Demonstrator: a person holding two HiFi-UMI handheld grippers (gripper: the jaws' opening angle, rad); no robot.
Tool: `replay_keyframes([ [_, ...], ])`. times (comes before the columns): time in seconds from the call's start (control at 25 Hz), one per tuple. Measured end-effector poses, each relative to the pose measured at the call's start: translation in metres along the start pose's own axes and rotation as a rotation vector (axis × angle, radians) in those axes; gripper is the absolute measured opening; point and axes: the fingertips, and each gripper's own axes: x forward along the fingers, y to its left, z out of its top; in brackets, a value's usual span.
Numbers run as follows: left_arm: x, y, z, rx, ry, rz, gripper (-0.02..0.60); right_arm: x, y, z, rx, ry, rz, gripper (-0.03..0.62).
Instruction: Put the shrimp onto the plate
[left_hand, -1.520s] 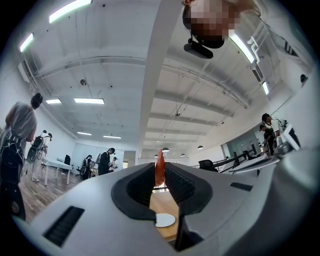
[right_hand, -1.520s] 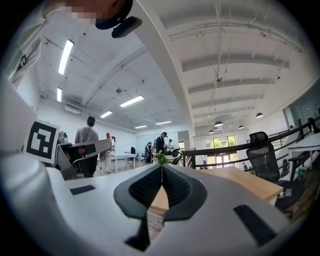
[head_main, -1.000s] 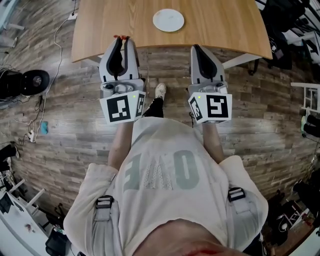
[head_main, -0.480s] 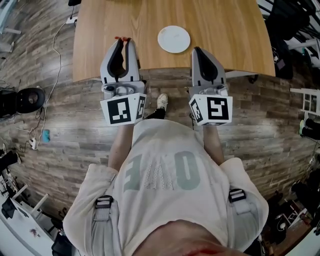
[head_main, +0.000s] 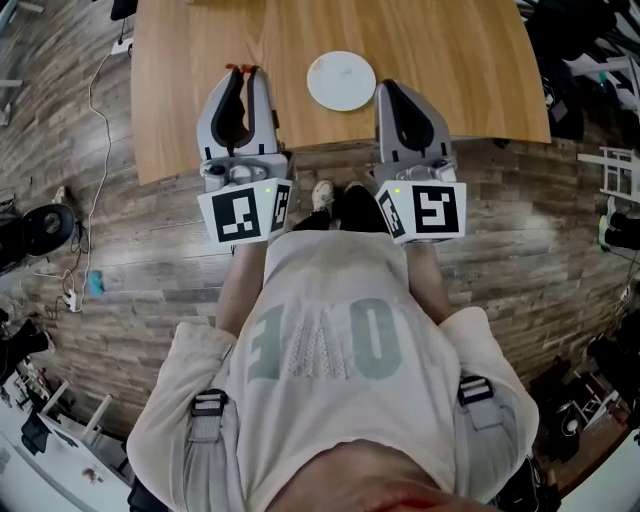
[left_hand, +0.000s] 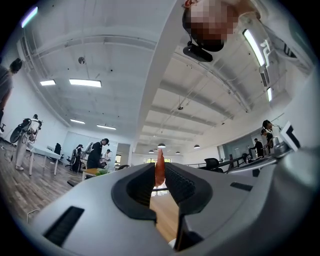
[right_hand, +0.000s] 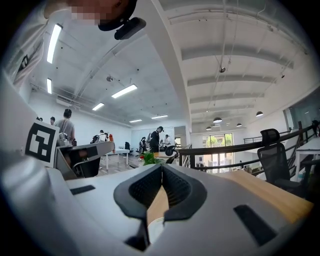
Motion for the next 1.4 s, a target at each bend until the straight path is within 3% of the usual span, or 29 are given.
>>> replay_keyframes([
  [0.28,0.02,-0.008,-0.006,0.005,-0.005,0.017,0.064,0.019,-0.021,0.002,-0.008,-0.005,0.015,0.02],
  [1.04,0.101,-0.037,-0.027,0.039,-0.005,0.125,0.064,0.083,-0.089,-0.012,0.006,0.011,0.166,0.02],
  [1.4,0.116,-0.029,-0.029,0.053,0.006,0.09,0.064,0.098,-0.085,-0.007,-0.005,0.015,0.149,0.02],
])
